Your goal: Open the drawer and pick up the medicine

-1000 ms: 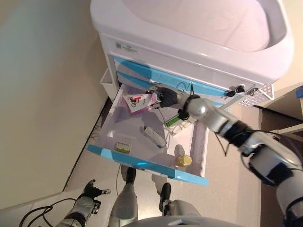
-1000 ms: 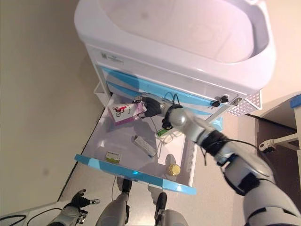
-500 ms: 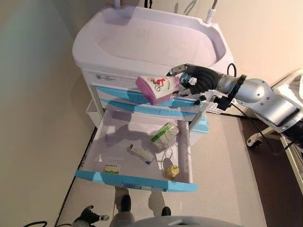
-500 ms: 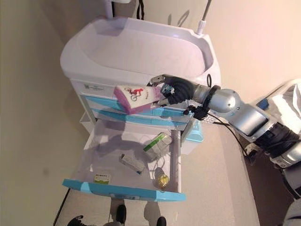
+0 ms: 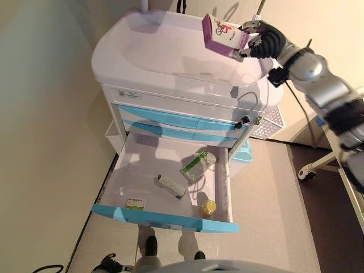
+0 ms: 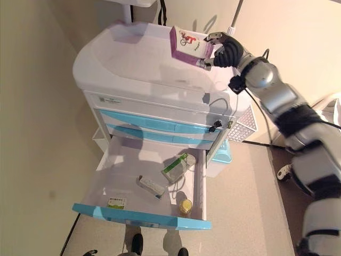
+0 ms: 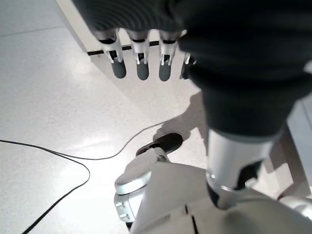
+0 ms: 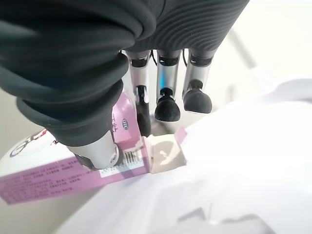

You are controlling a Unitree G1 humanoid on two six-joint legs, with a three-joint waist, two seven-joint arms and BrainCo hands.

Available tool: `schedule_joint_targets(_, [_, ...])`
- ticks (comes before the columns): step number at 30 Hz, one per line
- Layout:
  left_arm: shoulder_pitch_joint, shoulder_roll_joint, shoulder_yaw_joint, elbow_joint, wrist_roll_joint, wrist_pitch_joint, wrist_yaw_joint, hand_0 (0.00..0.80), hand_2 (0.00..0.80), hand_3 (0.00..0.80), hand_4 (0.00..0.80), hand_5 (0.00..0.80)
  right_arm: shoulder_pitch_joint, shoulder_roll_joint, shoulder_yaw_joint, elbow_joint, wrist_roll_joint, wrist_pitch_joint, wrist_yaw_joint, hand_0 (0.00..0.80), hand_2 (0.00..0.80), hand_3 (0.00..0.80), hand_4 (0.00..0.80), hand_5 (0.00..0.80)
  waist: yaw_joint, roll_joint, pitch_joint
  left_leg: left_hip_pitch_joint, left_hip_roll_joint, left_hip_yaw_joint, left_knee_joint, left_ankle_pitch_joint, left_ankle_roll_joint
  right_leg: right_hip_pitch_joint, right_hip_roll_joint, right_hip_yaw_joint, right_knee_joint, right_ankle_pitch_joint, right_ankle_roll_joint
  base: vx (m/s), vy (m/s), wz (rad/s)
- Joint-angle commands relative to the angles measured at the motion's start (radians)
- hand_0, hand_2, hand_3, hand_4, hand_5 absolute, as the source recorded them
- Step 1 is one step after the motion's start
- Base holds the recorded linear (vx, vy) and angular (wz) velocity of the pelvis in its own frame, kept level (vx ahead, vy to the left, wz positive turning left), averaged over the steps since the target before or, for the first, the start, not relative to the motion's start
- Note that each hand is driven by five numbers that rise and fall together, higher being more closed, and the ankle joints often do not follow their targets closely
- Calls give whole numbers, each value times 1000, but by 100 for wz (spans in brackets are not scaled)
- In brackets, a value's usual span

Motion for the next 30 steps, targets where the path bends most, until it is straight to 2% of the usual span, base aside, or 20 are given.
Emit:
schedule_joint_targets(1, [-37, 40, -21, 47, -47, 3, 26, 0, 0, 0, 0, 0, -160, 35, -60, 162, -102, 17, -105, 800, 800, 800, 800, 800, 37, -50, 13, 40, -63, 17, 15, -93, 34, -80, -35, 10, 21, 108, 45, 7, 2, 11])
schedule_joint_targets(2, [-37, 40, -20, 47, -47, 3, 26, 0, 0, 0, 0, 0, -161, 37, -59, 163, -102, 16, -105, 800, 800, 800, 800, 800, 35, -50, 13, 40, -63, 17, 16, -93, 34, -80, -35, 9, 22, 108, 45, 9, 2, 8])
schedule_joint_targets(6, [-41, 43, -35, 55, -53, 3, 33, 0, 0, 0, 0, 0, -216, 126, -84, 379, -203, 39, -150, 800, 800, 800, 800, 800, 59, -48, 20, 28, -75, -9, 23, -94, 39, -79, -40, -11, 25, 103, 46, 19, 0, 21])
schedule_joint_targets(9, [-41, 41, -38, 53, -54, 2, 34, 0, 0, 0, 0, 0, -219, 134, -91, 418, -220, 42, -161, 800, 800, 800, 800, 800, 64, -47, 23, 24, -77, -16, 25, -94, 40, -78, -42, -18, 26, 102, 46, 10, 0, 25])
schedule_joint_targets(12, [-47, 41, -52, 36, -59, -5, 40, 0, 0, 0, 0, 0, -215, 134, -102, 508, -305, 58, -186, 800, 800, 800, 800, 800, 96, -40, 36, 6, -88, -47, 32, -91, 43, -75, -48, -46, 25, 97, 49, 20, -2, 17])
schedule_joint_targets(24, [-68, 34, -73, 18, -57, -13, 41, 0, 0, 0, 0, 0, -176, 121, -103, 566, -388, 76, -169, 800, 800, 800, 800, 800, 142, -22, 61, -30, -105, -122, 20, -64, 38, -75, -60, -122, 23, 91, 51, 5, -10, 26])
schedule_joint_targets(30, [-86, 30, -93, 8, -45, -16, 26, 0, 0, 0, 0, 0, -162, 120, -41, 559, -453, 73, -91, 800, 800, 800, 800, 800, 151, -18, 64, -41, -109, -154, 18, -55, 35, -72, -65, -154, 21, 86, 49, 9, -12, 13])
